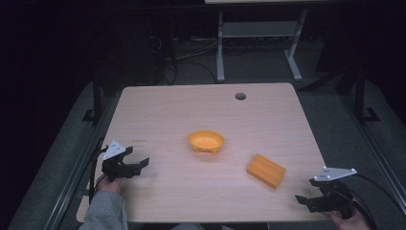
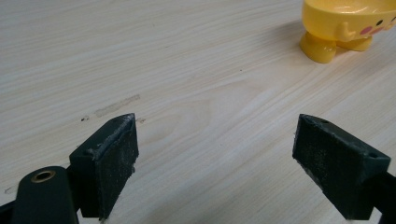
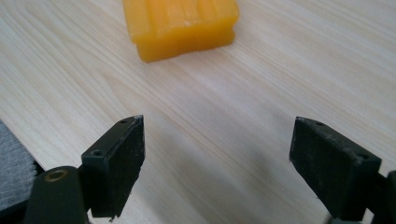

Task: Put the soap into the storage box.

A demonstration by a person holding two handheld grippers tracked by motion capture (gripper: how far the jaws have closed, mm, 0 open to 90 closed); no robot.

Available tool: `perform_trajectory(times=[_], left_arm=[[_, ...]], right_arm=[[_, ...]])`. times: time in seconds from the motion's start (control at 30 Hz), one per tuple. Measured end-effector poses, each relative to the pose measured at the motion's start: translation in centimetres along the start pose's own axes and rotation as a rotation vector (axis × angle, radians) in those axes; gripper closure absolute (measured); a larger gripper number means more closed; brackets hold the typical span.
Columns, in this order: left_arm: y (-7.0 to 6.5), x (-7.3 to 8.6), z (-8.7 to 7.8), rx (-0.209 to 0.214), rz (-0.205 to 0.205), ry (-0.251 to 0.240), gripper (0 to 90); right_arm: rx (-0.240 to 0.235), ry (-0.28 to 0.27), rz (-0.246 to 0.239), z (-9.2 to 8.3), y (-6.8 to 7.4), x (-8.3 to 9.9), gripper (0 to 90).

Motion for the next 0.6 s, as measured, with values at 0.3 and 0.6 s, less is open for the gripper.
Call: perform_trajectory(times=[0.3,0.6], left_arm=[[0.0,-0.1,-0.1,0.001,0.001,-0.007,13.8],[0.0,0.0,0.0,0.006,0.004,-0.005,13.8]], right_arm=[[-0.009,0.043,-0.064,0.5,1.4,-2.7,16.7],[-0.003,0.082,-0.119,0.8,1.9,-4.8,15.9]])
Point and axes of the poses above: each handheld gripper's, and its own axes: z roughly forward along the jaws, x roughly out of its underside, y roughly to its left, the point moved 7 cm from there along z, roughly forward along the jaws, and after that the axes turned 12 degrees about z, right-handed, at the moved point
